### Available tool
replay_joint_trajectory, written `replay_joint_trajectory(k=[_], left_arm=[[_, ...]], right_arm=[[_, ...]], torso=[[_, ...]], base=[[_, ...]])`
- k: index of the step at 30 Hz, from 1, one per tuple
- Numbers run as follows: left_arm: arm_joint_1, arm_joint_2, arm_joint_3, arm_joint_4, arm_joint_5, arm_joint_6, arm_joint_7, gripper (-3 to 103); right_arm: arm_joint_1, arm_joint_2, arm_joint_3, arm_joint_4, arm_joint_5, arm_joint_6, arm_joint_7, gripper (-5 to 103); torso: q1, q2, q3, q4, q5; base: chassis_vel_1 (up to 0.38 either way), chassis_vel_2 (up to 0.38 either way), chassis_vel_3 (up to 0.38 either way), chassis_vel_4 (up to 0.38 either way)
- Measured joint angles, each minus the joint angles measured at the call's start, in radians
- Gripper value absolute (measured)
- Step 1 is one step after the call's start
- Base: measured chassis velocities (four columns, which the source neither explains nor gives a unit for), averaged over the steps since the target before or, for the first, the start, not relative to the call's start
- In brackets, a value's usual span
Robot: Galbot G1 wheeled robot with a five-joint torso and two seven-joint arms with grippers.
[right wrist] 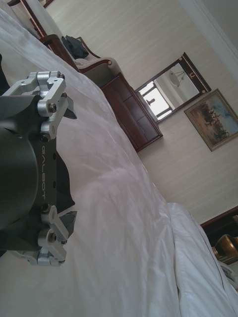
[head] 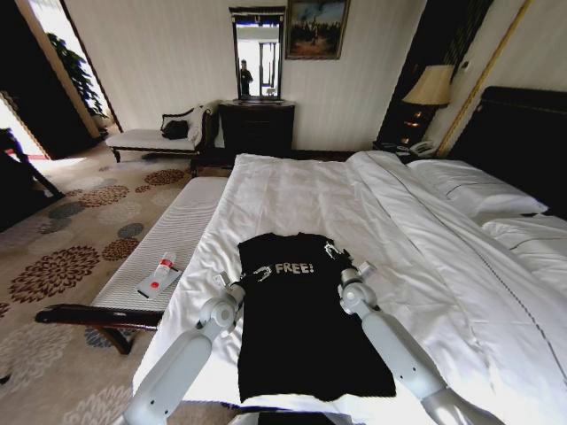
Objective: Fold the clothes on the bed.
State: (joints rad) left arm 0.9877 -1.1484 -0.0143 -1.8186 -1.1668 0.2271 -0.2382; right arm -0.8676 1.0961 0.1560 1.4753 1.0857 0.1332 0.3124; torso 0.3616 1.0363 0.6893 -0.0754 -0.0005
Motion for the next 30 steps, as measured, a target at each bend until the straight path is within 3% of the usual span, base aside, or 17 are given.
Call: replay_joint_trajectory(k=[3,6,8,11,13,20,30], left_arm=[[-0.019,0.015,-0.04,-0.008,-0.051,-0.007,0.009,100],[-0.06,0.027,-0.064,0.065,-0.065,-0.007,-0.001,100],[-0.129,0.038,-0.071,0.189,-0.065,-0.006,-0.015,100],[-0.165,0.04,-0.066,0.249,-0.065,-0.005,-0.018,100],[-0.235,0.034,-0.043,0.366,-0.059,-0.005,-0.015,100],[-0.278,0.017,-0.047,0.482,-0.022,-0.009,0.005,100],[-0.358,-0.002,-0.025,0.65,0.024,-0.034,0.075,100]], right_arm=[[0.005,0.002,0.0,-0.006,-0.001,0.0,0.0,100],[0.008,0.006,-0.002,-0.009,-0.005,0.0,0.0,100],[0.008,0.011,-0.005,-0.01,-0.009,0.0,0.0,100],[0.008,0.012,-0.006,-0.009,-0.01,0.0,0.0,100],[0.012,0.011,-0.008,-0.008,-0.01,0.0,0.0,100],[0.046,0.021,-0.036,-0.02,-0.009,0.0,-0.004,100],[0.049,0.019,-0.04,-0.022,-0.006,-0.003,-0.008,100]], torso=[[0.0,0.0,0.0,-0.0001,0.0],[0.0,0.0,0.0,0.0,-0.0001],[0.0,0.0,0.0,0.0,-0.0001],[0.0,0.0,0.0,0.0001,-0.0001],[0.0,0.0,0.0,-0.0006,-0.0001],[0.0,0.0,0.0,0.0004,-0.0001],[0.0,0.0,0.0,-0.0005,-0.0002]], base=[[0.0,0.0,0.0,0.0],[0.0,0.0,0.0,0.0],[0.0,0.0,0.0,0.0],[0.0,0.0,0.0,0.0],[0.0,0.0,0.0,0.0],[0.0,0.0,0.0,0.0],[0.0,0.0,0.0,0.0]])
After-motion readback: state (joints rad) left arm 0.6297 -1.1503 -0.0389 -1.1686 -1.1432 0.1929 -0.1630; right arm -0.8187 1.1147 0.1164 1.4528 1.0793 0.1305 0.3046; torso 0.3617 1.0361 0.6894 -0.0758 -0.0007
